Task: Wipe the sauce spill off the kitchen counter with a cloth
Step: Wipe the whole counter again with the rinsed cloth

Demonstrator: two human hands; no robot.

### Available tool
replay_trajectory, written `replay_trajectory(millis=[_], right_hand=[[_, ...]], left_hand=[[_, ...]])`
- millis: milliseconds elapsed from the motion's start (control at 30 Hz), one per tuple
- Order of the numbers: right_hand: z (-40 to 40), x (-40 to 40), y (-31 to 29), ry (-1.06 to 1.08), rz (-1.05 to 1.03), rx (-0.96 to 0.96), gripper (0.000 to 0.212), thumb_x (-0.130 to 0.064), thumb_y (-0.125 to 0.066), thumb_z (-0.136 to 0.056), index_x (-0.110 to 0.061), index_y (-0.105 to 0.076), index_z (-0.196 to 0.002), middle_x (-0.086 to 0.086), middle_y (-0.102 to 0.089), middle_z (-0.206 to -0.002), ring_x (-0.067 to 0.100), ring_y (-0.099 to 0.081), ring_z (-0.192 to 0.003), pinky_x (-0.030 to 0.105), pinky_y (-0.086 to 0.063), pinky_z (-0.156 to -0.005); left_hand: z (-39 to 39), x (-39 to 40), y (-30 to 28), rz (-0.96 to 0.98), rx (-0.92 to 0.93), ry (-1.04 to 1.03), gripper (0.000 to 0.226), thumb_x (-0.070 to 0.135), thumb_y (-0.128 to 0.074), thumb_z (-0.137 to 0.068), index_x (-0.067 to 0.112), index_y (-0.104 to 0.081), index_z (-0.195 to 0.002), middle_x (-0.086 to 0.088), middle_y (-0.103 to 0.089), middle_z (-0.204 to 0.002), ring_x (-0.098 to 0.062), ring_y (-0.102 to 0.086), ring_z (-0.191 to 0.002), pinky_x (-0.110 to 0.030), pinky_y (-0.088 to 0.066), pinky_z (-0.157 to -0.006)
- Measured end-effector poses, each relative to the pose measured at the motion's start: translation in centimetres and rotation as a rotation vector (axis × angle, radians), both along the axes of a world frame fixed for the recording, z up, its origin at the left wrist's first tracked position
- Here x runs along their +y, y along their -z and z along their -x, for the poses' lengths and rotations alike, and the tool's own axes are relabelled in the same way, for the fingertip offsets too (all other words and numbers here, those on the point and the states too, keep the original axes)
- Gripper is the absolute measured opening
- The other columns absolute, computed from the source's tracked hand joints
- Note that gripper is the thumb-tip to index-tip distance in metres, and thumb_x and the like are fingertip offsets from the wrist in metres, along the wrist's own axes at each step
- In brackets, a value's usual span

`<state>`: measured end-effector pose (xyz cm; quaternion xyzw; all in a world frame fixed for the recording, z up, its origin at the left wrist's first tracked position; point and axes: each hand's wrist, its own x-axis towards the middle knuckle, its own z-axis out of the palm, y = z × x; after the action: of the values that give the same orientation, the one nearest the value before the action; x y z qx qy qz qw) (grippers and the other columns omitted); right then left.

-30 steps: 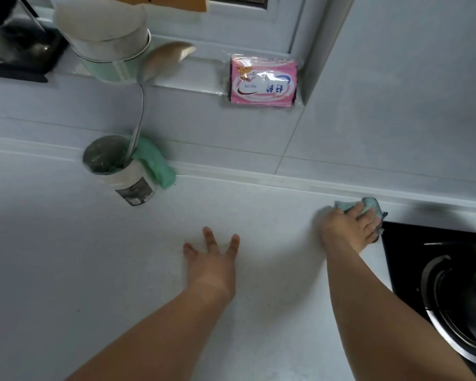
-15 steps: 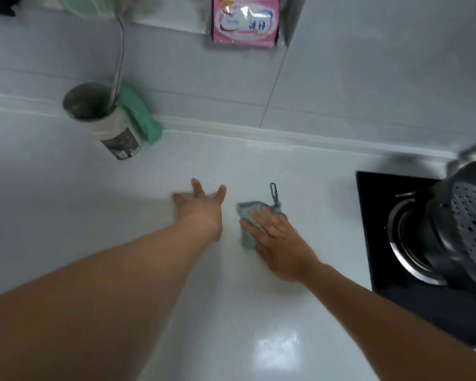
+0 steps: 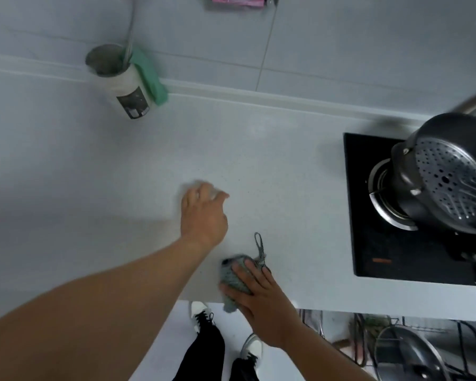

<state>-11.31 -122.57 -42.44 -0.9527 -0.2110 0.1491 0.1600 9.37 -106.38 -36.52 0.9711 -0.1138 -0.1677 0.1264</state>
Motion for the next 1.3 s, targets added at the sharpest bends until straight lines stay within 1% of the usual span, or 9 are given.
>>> replay_trajectory(millis=[100,333,533,667,800,900,1033,1200,1300], right_hand=[[-0.2,-6.7,-0.8,-0.059,0.031,0.018,0.055,-0.035,-0.053,-0.106,-0.043,-0.039,-0.159,-0.006,-0.019,-0.174,0.028,-0.016,-0.161,0.050,-0.022,-0.128],[-0.6,-12.5,-3.0,0.717,0.056,0.213,0.061,-0.029,-0.036,-0.111,-0.044,-0.011,-0.165,-0.004,0.013,-0.175,0.024,0.017,-0.160,0.046,-0.005,-0.131],[4.4,-7.1,-2.8,0.089,0.060,0.093,0.097,0.007,-0.044,-0.095,-0.047,-0.006,-0.165,-0.017,0.027,-0.167,0.019,0.033,-0.151,0.035,0.000,-0.126],[3.0,-10.8,-5.7,0.149,-0.088,0.276,0.071,0.008,-0.052,-0.090,-0.037,-0.062,-0.143,-0.015,-0.042,-0.163,0.012,-0.039,-0.148,0.029,-0.041,-0.117],[1.3,-14.7,-7.3,0.969,-0.634,0.333,0.044,0.008,-0.052,-0.095,-0.018,-0.076,-0.121,0.000,-0.076,-0.106,0.018,-0.071,-0.092,0.019,-0.056,-0.070],[2.5,-17.1,-6.4,0.880,-0.165,0.200,0.048,-0.007,-0.049,-0.100,-0.032,-0.061,-0.139,0.004,-0.058,-0.147,0.021,-0.060,-0.126,0.030,-0.054,-0.092],[6.3,-17.0,-3.0,0.588,0.082,0.262,0.064,-0.030,-0.037,-0.111,-0.026,-0.009,-0.168,-0.003,0.019,-0.174,0.016,0.016,-0.160,0.035,-0.008,-0.131],[6.7,-15.8,-2.6,0.783,0.016,0.166,0.067,-0.014,-0.040,-0.109,-0.033,-0.013,-0.168,-0.013,0.015,-0.173,0.012,0.004,-0.161,0.034,-0.038,-0.122],[6.5,-11.6,-4.0,0.935,-0.115,0.193,0.078,-0.003,-0.046,-0.105,-0.042,-0.015,-0.165,-0.014,0.006,-0.174,0.020,-0.043,-0.147,0.036,-0.059,-0.100]], left_hand=[[4.9,0.2,0.0,0.002,0.112,-0.047,0.051,0.024,-0.052,-0.090,0.039,-0.056,-0.139,0.000,-0.040,-0.149,-0.029,-0.033,-0.130,-0.041,-0.032,-0.113],[12.5,-1.4,-1.7,-0.102,0.346,-0.161,0.054,0.026,-0.047,-0.096,0.043,-0.041,-0.147,-0.002,-0.024,-0.156,-0.035,-0.029,-0.136,-0.048,-0.042,-0.105],[17.2,-3.0,-1.8,-0.228,0.447,-0.333,0.073,0.017,-0.045,-0.096,0.045,-0.017,-0.157,-0.012,0.013,-0.169,-0.056,-0.003,-0.149,-0.071,-0.031,-0.111],[18.6,-2.2,-1.5,-0.215,0.522,-0.360,0.079,0.028,-0.048,-0.100,0.049,-0.002,-0.160,-0.012,0.019,-0.169,-0.053,-0.007,-0.150,-0.062,-0.033,-0.116],[18.7,-1.5,-1.6,-0.252,0.586,-0.288,0.085,0.029,-0.047,-0.099,0.053,0.008,-0.158,-0.008,0.025,-0.168,-0.050,-0.006,-0.153,-0.056,-0.030,-0.120],[18.3,-1.1,-2.1,-0.282,0.609,-0.243,0.085,0.029,-0.045,-0.097,0.053,0.009,-0.158,-0.010,0.025,-0.168,-0.048,-0.023,-0.151,-0.052,-0.037,-0.117],[18.4,-0.8,-2.3,-0.292,0.610,-0.226,0.088,0.028,-0.046,-0.095,0.052,0.010,-0.158,-0.012,0.025,-0.168,-0.043,-0.037,-0.145,-0.047,-0.045,-0.110],[18.8,-0.3,-1.8,-0.305,0.562,-0.182,0.088,0.036,-0.048,-0.094,0.055,0.011,-0.157,-0.010,0.022,-0.169,-0.042,-0.037,-0.146,-0.046,-0.045,-0.111],[18.9,0.0,-1.4,-0.283,0.524,-0.159,0.083,0.050,-0.048,-0.095,0.054,0.005,-0.158,-0.007,0.019,-0.170,-0.040,-0.034,-0.148,-0.047,-0.042,-0.113]])
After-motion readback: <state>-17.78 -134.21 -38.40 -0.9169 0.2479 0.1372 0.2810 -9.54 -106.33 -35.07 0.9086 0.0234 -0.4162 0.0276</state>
